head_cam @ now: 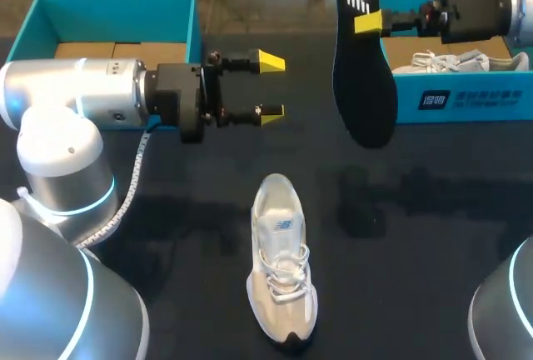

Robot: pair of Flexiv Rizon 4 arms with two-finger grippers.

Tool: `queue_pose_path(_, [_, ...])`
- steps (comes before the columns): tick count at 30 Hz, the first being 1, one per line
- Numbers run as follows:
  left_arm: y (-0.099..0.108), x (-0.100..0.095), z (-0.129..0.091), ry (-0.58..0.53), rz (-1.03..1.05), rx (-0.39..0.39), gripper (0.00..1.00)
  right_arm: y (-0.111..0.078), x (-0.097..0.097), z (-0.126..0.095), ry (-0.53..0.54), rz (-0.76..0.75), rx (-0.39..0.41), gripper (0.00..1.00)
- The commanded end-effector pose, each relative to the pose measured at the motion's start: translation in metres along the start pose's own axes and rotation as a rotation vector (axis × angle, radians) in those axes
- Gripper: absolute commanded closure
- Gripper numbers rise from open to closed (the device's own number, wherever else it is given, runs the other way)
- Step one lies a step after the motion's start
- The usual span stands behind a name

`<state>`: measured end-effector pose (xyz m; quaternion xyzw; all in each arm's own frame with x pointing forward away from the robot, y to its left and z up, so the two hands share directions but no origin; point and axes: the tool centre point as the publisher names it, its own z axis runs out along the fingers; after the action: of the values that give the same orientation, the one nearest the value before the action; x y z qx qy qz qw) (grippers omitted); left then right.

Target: Take the shoe out of the shoebox, open the shoe tongue, remove and reinsert the insole, then place the shoe into the shoebox

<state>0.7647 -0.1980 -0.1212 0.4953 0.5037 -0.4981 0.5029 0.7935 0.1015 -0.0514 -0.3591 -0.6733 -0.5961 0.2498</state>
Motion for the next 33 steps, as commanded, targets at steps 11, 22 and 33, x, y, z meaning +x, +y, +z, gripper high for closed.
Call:
queue_pose_path(11, [0.0,0.0,0.002,-0.001,0.001,-0.002,0.0,0.001,-0.017,0.03,-0.231,0.393,0.072,1.0])
queue_pose_path(22, [0.007,0.004,0.008,-0.001,0.022,-0.014,0.0,0.006,-0.019,0.038,-0.203,0.408,0.081,1.0])
queue_pose_path(33, [0.012,-0.004,0.018,-0.063,-0.002,-0.017,0.0,0.01,-0.038,0.062,-0.066,0.52,0.071,1.0])
